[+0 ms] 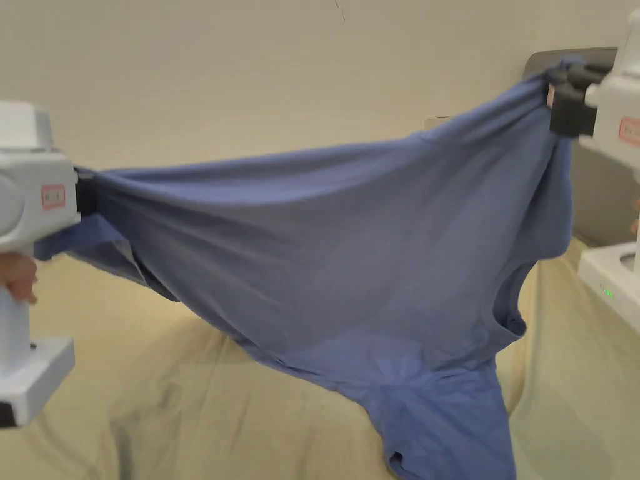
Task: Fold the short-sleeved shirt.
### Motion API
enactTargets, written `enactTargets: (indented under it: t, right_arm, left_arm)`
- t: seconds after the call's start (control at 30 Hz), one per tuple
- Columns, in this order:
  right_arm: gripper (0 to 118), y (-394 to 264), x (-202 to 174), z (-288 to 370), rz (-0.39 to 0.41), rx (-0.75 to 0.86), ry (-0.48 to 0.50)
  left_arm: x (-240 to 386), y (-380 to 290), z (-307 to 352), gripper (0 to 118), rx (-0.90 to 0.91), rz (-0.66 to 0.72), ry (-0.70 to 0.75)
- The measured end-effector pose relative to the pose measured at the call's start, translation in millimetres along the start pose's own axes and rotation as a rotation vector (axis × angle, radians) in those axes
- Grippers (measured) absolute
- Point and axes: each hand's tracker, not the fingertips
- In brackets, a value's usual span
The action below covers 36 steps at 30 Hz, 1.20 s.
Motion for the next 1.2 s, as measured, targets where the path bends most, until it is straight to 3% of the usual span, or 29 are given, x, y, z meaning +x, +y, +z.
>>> enactTargets:
  t: [0.13,0.2,0.37,0.43,0.5,0.7,0.83,1.0,1.03,1.07,1.1,1.13,1.17,1.2]
  right_arm:
    - [5,-47,4,78,-0.053,-0.060,0.029]
    - [5,-74,6,121,-0.100,-0.101,0.029]
    - [5,-135,4,214,-0.091,-0.176,0.009]
    - [5,-163,4,244,-0.156,-0.190,0.025]
    - [5,-188,-3,274,-0.130,-0.218,-0.005]
    - [5,-237,-23,322,-0.173,-0.296,0.008]
    - [5,-255,-32,332,-0.188,-0.327,0.002]
    - [6,-261,-29,332,-0.178,-0.349,-0.006]
    - [9,-261,-28,332,-0.183,-0.342,-0.014]
    - [26,-261,-29,334,-0.180,-0.341,-0.017]
    - [56,-261,-28,336,-0.175,-0.345,-0.018]
    - [92,-261,-27,337,-0.163,-0.354,-0.019]
    - [104,-260,-25,338,-0.138,-0.381,-0.019]
    - [114,-259,-24,339,-0.117,-0.423,-0.004]
  left_arm:
    - [3,-60,59,0,-0.047,-0.120,0.002]
    - [-2,-90,100,0,-0.063,-0.083,-0.041]
    - [-8,-161,180,0,-0.102,-0.016,-0.042]
    - [-11,-189,203,0,-0.159,0.009,-0.024]
    - [-15,-219,230,0,-0.179,0.069,-0.043]
    - [-12,-278,275,0,-0.227,0.034,-0.003]
    - [-14,-305,283,0,-0.261,0.130,0.009]
    - [-11,-322,285,0,-0.316,0.075,0.017]
    - [-10,-324,286,0,-0.316,0.084,0.015]
    - [-11,-323,286,1,-0.321,0.110,0.011]
    - [-11,-322,285,11,-0.324,0.126,0.001]
    - [-11,-321,286,35,-0.309,0.134,0.004]
    - [-13,-320,289,60,-0.299,0.137,0.010]
    - [-15,-317,289,74,-0.309,0.141,0.005]
